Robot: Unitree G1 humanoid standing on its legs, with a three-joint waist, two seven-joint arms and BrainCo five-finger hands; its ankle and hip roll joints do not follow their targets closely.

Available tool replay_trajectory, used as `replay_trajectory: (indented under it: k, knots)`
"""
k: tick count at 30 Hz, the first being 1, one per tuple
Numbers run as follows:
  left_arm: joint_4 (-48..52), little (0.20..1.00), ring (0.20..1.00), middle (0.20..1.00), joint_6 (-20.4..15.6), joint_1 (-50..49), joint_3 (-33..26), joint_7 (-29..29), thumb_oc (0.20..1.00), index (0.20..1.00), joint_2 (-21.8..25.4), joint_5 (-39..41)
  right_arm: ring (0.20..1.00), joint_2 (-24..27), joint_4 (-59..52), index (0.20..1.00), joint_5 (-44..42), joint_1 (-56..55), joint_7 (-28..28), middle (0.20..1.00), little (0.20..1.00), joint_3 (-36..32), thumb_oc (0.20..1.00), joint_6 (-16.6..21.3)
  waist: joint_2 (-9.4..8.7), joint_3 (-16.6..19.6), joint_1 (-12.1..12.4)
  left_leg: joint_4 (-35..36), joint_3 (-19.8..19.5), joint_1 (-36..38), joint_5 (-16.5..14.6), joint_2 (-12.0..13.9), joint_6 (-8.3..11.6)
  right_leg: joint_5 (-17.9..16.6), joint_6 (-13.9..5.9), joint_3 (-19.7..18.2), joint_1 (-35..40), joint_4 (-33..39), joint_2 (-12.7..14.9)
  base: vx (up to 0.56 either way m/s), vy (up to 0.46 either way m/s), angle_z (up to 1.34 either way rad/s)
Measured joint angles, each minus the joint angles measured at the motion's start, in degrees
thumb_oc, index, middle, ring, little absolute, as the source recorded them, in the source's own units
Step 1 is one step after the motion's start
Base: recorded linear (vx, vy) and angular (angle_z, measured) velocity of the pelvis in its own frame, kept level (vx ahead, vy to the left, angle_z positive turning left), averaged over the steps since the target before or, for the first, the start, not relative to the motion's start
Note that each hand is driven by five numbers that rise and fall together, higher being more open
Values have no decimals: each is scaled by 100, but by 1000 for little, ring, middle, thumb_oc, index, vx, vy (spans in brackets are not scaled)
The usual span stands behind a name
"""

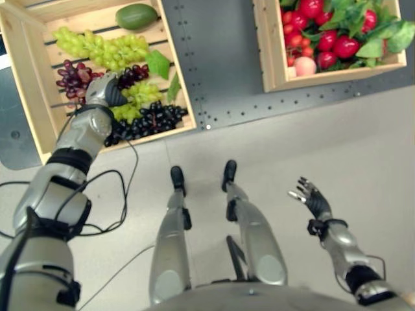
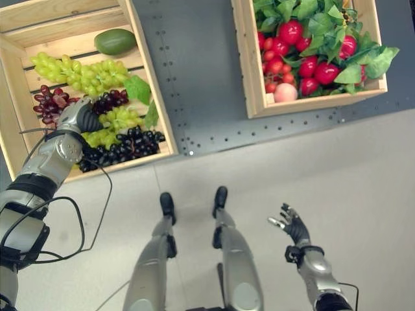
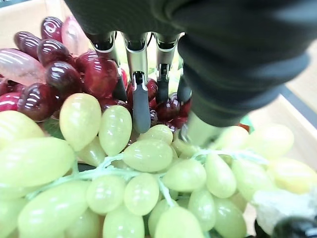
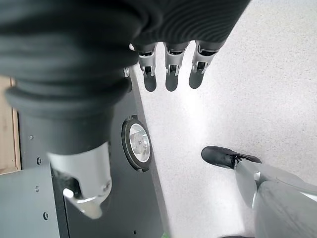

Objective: Pick up the fruits from the basket on one side to the basket on the other side

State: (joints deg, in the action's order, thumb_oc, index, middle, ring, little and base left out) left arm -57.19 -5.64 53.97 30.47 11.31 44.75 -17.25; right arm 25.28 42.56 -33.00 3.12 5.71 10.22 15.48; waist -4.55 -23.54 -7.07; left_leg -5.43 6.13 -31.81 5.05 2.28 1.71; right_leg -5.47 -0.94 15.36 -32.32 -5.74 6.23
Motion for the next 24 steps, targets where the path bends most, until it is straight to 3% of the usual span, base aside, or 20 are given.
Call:
replay_trajectory:
  k: [24]
  knots:
    - [-200,200,200,200,-5,-1,4,-1,200,200,-84,7,1000,24,-137,1000,-31,3,35,1000,1000,2,1000,0,-47,81,14,-16,-1,13,1,0,1,-23,33,-6,11,-15,0,0,0,0]
